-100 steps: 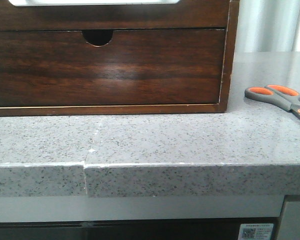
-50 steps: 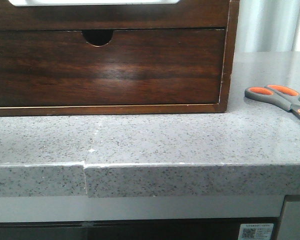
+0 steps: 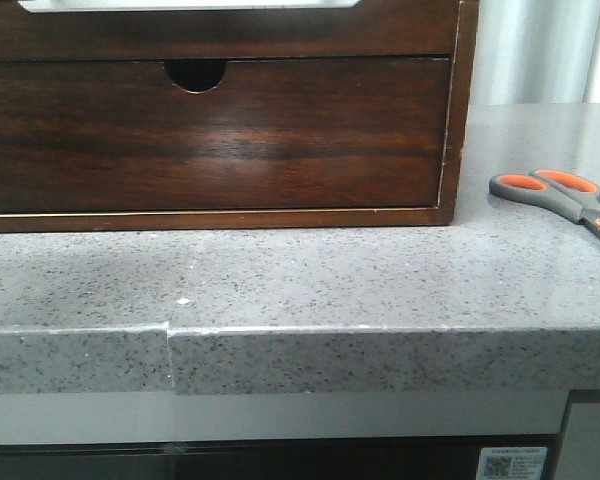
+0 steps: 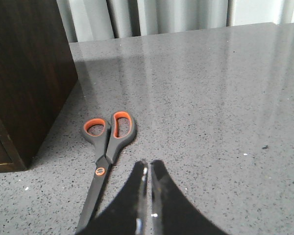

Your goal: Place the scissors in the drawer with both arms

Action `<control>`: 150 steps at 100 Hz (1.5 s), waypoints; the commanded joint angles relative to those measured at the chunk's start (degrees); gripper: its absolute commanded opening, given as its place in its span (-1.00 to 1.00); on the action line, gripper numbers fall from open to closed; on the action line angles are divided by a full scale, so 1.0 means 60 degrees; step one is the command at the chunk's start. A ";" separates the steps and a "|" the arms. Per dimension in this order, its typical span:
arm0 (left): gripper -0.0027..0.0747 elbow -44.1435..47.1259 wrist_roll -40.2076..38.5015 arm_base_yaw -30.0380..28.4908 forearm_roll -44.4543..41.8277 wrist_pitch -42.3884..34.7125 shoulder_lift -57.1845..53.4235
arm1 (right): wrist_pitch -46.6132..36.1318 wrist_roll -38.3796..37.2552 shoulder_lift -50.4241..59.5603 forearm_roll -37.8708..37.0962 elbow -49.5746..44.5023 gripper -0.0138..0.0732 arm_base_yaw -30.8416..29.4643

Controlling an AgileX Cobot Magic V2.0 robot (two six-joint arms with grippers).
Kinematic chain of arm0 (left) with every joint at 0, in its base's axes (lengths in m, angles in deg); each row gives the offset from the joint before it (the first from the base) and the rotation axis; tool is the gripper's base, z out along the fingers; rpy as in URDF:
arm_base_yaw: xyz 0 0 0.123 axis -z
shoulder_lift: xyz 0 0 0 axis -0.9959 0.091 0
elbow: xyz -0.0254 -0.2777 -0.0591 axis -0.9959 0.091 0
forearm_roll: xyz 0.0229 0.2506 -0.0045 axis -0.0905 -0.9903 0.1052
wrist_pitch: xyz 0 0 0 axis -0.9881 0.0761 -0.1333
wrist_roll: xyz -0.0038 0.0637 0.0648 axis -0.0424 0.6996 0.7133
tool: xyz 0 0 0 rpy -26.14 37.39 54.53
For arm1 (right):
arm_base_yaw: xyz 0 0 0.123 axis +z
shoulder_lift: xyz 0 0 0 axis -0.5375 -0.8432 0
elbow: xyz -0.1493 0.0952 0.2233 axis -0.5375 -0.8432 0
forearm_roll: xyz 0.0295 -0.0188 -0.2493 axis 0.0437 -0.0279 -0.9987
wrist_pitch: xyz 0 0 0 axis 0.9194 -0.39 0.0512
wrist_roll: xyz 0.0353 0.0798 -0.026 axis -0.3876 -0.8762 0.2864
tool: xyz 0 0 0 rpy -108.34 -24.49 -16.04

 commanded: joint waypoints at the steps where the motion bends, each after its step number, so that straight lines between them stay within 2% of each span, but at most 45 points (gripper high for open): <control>1: -0.12 -0.0580 -0.0021 0.0084 -0.0028 -0.0432 0.0253 | -0.0670 0.0013 -0.0157 -0.0080 0.0270 -0.78 -0.0070; 16: -0.12 -0.1027 -0.0021 0.0084 -0.0607 -0.0280 0.0854 | -0.0670 0.0013 -0.0157 -0.0080 0.0270 -0.78 -0.0070; 54: -0.14 -0.1356 -0.0021 0.0084 -0.0960 -0.0073 0.1519 | -0.0670 0.0013 -0.0140 -0.0080 0.0270 -0.78 -0.0070; 63: -0.33 -0.1356 -0.0021 0.0084 -0.1107 -0.0033 0.1519 | -0.0664 0.0013 -0.0140 -0.0080 0.0270 -0.78 -0.0070; 82: -0.99 -0.1356 -0.0021 0.0084 -0.1107 -0.0033 0.1519 | -0.0624 0.0013 -0.0140 -0.0080 0.0270 -0.78 -0.0070; 118: -0.99 -0.1356 -0.0021 0.0084 -0.1125 -0.0033 0.1408 | -0.0602 0.0013 -0.0140 -0.0080 0.0270 -0.78 -0.0070; 133: -0.99 -0.1339 -0.0021 0.0084 -0.1873 -0.0033 0.1102 | -0.0602 0.0013 -0.0140 -0.0080 0.0270 -0.78 -0.0070; 150: -0.99 -0.1262 -0.0021 0.0084 -0.1962 -0.0033 0.0694 | -0.0602 0.0013 -0.0140 -0.0080 0.0270 -0.78 -0.0070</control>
